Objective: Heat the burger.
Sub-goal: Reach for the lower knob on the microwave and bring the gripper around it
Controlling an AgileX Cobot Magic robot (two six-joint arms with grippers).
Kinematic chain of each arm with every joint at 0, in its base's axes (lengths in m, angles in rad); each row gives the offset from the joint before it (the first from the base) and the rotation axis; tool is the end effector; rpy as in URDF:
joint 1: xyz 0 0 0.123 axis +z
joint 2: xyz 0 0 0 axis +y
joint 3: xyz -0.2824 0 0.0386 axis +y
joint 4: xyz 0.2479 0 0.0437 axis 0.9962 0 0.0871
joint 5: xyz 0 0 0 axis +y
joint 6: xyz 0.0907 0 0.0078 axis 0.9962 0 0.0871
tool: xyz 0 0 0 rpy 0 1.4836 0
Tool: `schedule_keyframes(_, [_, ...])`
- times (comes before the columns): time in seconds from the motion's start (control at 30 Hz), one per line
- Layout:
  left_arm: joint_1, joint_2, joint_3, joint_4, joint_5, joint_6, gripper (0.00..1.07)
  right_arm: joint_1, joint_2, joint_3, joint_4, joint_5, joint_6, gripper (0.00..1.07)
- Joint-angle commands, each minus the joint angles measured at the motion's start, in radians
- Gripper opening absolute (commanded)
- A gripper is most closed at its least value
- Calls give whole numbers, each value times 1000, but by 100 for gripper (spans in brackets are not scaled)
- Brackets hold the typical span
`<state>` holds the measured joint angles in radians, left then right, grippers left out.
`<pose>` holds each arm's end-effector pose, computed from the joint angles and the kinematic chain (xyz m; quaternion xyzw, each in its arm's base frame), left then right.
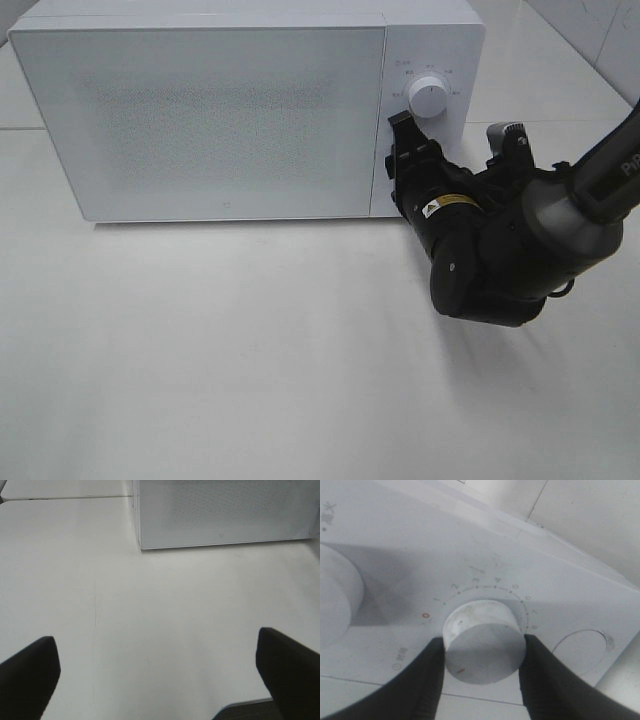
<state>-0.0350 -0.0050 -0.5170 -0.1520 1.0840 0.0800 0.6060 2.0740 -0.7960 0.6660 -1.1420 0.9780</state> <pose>-0.0095 -0.0119 0.2807 0.0535 0.8494 -0.0641 0.5210 0.3233 0.1618 0.1159 0.4248 0.6164 0.3785 0.5443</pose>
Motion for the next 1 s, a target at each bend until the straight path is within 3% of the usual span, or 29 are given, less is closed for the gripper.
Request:
schedule_keyframes(0.03, [0,-17,0,-3,-13,-4,100,-25,-43,-47,-109,-261,97,28])
schedule_keyframes(0.43, [0,-17,0,-3,-13,-4,100,-25,-43,-47,-72,-261,278,31])
schedule_keyframes(1.0, [0,-17,0,-3,-13,-4,100,-25,-43,-47,-64,-261,291,32])
